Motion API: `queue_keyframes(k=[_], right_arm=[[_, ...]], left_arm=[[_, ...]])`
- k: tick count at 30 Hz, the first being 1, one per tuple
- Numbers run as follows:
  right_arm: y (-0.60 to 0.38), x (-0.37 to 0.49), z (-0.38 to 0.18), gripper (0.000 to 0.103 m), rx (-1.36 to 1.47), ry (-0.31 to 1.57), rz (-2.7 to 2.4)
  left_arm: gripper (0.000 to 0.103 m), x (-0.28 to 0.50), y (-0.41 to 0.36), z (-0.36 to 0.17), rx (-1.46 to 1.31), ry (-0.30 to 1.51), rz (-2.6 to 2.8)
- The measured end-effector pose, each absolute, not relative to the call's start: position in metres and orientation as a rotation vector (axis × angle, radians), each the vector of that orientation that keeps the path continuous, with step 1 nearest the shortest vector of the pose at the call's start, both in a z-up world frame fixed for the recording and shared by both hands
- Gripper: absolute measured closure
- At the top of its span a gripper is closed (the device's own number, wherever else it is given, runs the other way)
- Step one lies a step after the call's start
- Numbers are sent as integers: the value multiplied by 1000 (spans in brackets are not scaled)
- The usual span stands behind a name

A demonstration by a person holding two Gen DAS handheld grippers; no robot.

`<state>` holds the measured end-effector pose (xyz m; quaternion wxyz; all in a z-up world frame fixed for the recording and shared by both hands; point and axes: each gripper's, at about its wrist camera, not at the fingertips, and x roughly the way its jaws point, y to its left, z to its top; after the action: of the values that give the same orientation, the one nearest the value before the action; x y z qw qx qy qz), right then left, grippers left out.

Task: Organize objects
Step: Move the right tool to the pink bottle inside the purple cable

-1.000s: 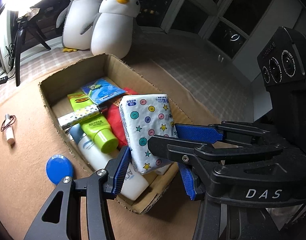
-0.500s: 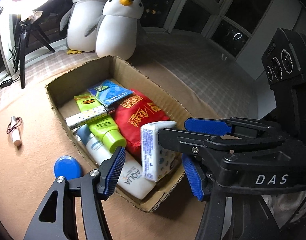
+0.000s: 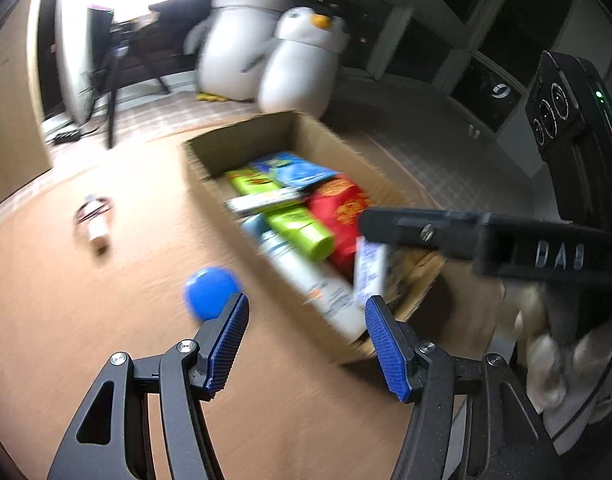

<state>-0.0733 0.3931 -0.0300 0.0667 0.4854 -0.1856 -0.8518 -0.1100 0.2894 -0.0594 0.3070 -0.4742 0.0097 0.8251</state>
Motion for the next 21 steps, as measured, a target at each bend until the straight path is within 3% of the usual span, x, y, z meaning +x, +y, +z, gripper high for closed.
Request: queue_keyframes(k=[12,21], right_arm=[[311,-118,-21,50,1415,-442,-2459],[258,-182,-50,51,1494,-392,-2392]], left_arm=[[38,-73,132,-66,-1362,-158,2395],[38,-32,29,-79,-1449,-299,2514]])
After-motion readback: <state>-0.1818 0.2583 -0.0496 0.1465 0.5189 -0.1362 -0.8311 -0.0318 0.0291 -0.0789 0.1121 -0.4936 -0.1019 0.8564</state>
